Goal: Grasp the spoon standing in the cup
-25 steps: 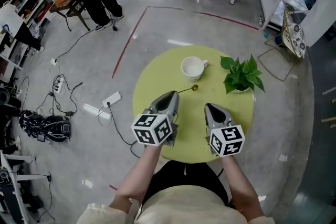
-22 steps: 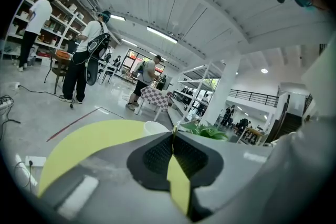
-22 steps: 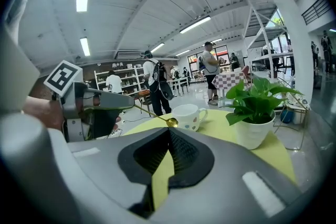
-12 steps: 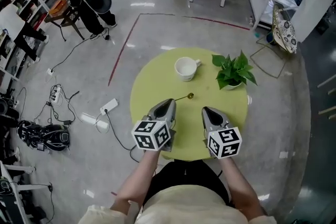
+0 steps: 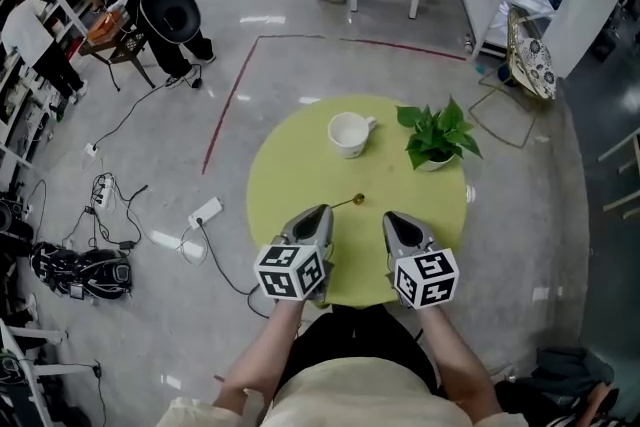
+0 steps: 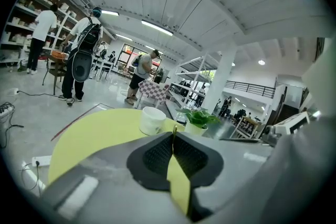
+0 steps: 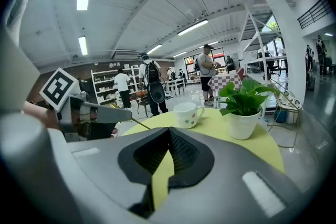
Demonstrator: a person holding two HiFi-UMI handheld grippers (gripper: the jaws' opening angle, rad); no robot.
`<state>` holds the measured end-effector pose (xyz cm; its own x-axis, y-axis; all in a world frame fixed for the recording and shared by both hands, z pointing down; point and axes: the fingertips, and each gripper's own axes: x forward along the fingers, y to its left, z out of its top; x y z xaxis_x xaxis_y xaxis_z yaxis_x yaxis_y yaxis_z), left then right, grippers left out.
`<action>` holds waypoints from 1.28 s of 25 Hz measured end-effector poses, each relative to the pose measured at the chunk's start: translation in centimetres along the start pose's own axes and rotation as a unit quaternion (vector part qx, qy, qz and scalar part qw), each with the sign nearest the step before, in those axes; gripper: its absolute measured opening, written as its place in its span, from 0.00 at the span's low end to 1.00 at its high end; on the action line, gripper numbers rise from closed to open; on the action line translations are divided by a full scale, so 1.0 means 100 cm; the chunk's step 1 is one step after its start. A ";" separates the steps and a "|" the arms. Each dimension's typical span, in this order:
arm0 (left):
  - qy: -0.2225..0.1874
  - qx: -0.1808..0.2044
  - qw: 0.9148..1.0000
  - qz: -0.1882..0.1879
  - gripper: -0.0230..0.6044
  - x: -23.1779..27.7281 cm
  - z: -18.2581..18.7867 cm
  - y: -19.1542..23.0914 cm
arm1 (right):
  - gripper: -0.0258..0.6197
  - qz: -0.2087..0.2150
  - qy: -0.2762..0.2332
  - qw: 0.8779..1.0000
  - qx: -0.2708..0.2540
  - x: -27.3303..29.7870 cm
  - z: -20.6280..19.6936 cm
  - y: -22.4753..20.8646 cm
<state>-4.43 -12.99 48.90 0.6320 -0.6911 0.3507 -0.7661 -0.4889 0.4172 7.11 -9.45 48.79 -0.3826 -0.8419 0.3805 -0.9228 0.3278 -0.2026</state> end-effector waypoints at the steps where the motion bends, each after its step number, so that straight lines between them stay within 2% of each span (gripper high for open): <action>1: 0.000 -0.001 1.000 0.000 0.05 -0.002 -0.002 0.001 | 0.04 0.000 0.000 1.000 0.000 -0.001 -0.001 0.002; 16: 0.005 -0.006 1.000 0.000 0.05 -0.034 -0.018 0.011 | 0.04 -0.003 -0.008 1.000 0.014 -0.013 -0.009 0.027; 32: 0.001 0.011 1.000 -0.016 0.05 -0.039 -0.014 0.008 | 0.04 -0.012 -0.011 1.000 0.014 -0.020 -0.017 0.032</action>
<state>-7.36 -9.88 49.04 0.6563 -0.6739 0.3392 -0.7480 -0.5222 0.4097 4.89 -6.03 48.89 -0.3587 -0.8589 0.3655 -0.9300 0.2952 -0.2190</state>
